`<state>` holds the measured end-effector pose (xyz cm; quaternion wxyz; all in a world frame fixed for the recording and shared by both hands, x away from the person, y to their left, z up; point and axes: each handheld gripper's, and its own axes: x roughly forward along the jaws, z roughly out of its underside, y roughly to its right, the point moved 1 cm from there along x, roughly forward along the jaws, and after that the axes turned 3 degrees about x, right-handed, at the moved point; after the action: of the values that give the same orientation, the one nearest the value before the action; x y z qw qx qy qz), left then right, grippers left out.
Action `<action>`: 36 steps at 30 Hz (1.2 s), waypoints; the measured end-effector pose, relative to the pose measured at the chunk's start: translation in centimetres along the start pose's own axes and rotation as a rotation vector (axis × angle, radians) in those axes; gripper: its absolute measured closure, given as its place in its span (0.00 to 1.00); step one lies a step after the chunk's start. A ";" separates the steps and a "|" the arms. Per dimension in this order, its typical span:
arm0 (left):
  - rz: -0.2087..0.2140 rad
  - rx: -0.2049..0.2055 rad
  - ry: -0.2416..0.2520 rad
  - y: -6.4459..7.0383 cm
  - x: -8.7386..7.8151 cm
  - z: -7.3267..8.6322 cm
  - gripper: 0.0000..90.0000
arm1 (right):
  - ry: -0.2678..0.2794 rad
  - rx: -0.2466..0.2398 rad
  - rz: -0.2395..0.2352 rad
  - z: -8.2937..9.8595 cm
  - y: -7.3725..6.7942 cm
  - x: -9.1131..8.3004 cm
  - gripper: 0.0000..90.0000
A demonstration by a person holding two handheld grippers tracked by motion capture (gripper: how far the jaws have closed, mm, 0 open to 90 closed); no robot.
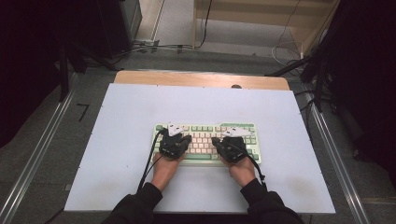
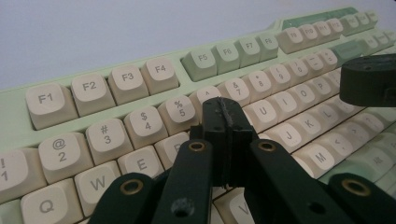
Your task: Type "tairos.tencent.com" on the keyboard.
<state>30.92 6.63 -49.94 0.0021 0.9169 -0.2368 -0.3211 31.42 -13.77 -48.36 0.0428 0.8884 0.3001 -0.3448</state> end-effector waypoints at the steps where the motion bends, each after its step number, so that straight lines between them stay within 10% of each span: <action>1: -0.004 -0.003 0.013 0.0 -0.2 -0.1 1.00 | 0.001 -0.001 -0.001 0.0 0.0 0.0 0.97; 36: -0.048 -0.056 0.050 -2.5 -2.6 0.2 1.00 | 0.005 -0.005 -0.005 -0.1 -0.2 -0.1 0.97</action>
<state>30.10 10.04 -48.95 0.0262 0.9297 -0.2053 -0.3045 31.25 -13.61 -48.21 0.0431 0.8883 0.3034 -0.3420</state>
